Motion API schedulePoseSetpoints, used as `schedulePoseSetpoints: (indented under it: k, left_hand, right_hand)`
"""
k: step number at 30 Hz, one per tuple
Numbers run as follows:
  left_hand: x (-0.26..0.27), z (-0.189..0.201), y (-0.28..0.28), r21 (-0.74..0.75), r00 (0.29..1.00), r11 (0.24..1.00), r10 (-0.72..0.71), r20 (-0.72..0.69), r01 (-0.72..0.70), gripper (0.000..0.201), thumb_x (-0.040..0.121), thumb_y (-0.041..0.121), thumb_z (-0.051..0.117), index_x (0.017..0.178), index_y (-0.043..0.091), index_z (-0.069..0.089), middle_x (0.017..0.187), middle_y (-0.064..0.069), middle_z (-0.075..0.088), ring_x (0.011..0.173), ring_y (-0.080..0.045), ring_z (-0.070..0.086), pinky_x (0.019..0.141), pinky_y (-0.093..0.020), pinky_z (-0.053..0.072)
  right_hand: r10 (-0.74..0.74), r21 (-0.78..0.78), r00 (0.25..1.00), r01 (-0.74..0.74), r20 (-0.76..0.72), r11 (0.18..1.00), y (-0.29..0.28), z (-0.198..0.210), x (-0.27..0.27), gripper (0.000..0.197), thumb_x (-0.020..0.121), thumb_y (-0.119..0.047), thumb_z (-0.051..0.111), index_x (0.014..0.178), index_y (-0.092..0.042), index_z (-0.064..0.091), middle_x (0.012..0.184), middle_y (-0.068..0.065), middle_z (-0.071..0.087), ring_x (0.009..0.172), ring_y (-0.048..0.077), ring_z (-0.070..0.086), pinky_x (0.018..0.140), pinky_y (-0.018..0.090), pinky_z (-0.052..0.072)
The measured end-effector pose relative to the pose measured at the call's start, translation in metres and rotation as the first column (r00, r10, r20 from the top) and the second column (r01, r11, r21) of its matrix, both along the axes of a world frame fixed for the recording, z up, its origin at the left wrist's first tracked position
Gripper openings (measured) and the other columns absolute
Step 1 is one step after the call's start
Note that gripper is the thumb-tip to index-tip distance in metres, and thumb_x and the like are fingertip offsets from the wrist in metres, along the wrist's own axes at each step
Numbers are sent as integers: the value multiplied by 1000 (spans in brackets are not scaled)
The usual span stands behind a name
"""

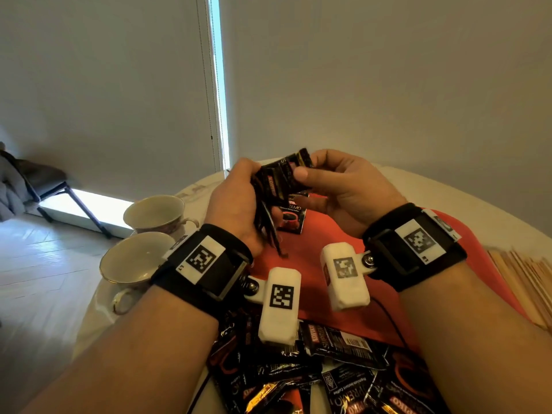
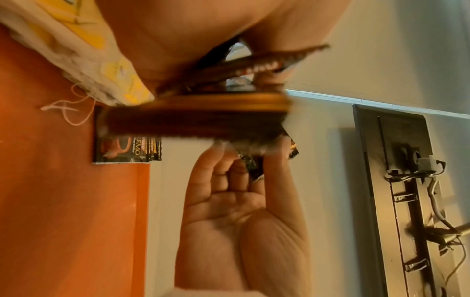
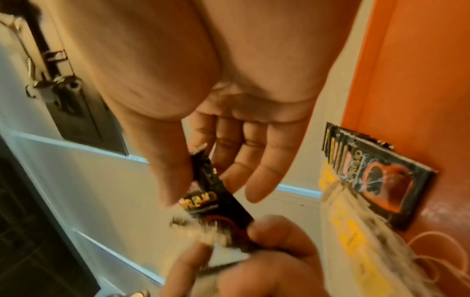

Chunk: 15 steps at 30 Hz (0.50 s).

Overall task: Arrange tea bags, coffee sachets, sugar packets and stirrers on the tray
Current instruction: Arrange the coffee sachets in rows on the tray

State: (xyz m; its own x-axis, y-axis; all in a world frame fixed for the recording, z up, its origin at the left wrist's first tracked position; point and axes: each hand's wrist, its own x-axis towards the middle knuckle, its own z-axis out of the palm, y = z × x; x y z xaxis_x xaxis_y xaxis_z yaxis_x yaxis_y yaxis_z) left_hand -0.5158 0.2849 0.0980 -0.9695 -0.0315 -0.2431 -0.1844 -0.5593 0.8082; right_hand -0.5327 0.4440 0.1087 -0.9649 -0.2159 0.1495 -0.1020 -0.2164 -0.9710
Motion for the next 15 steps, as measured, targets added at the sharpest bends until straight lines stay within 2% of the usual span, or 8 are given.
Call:
schedulePoseSetpoints:
  k: [3, 5, 6, 8, 12, 15]
  left_hand:
    - [3, 6, -2, 42, 999, 998, -35, -36, 36, 19, 94, 27, 54, 94, 9, 60, 68, -5, 56, 46, -14, 48, 38, -18, 36]
    - [9, 9, 1, 57, 995, 995, -84, -56, 87, 29, 97, 29, 56, 75, 10, 63, 64, -4, 55, 39, -12, 46, 36, -16, 36]
    - [10, 10, 3, 50, 993, 993, -102, -59, 105, 33, 98, 32, 59, 73, 11, 65, 62, -3, 55, 36, -11, 45, 35, -15, 35]
    - [11, 9, 7, 10, 993, 994, -104, -59, 105, 25, 98, 33, 65, 85, 11, 63, 58, -1, 53, 34, -9, 44, 34, -14, 33]
    - [6, 5, 7, -93, 996, 993, -79, -35, 75, 11, 96, 20, 68, 101, 11, 63, 49, 4, 45, 34, -8, 40, 33, -16, 33]
    - [9, 7, 9, -126, 988, 983, -142, -63, 133, 8, 97, 14, 65, 103, 9, 63, 52, 1, 54, 32, -8, 45, 32, -14, 33]
  right_hand:
    - [-125, -47, 992, 126, 11, 991, 1, 1, -4, 17, 84, -1, 73, 98, -6, 64, 92, 12, 71, 80, 22, 68, 70, 33, 59]
    - [-202, -63, 979, 203, 15, 977, 0, -1, -5, 11, 89, -2, 71, 98, -6, 66, 94, 13, 71, 79, 22, 65, 63, 28, 56]
    - [-229, -71, 973, 229, 16, 971, 0, -3, -6, 10, 90, -3, 71, 98, -6, 67, 95, 14, 71, 79, 22, 64, 62, 27, 54]
    - [-267, -74, 963, 268, 16, 961, 0, -3, -6, 9, 90, -3, 72, 96, -8, 68, 95, 13, 71, 77, 20, 64, 60, 27, 52]
    - [-294, -62, 956, 294, 5, 954, 4, 4, -5, 8, 90, -3, 71, 96, -8, 70, 85, 6, 72, 68, 12, 65, 58, 24, 50]
    - [-281, -47, 960, 281, 4, 959, 4, 7, -3, 7, 88, -3, 73, 93, -8, 72, 80, 6, 73, 68, 15, 66, 60, 27, 51]
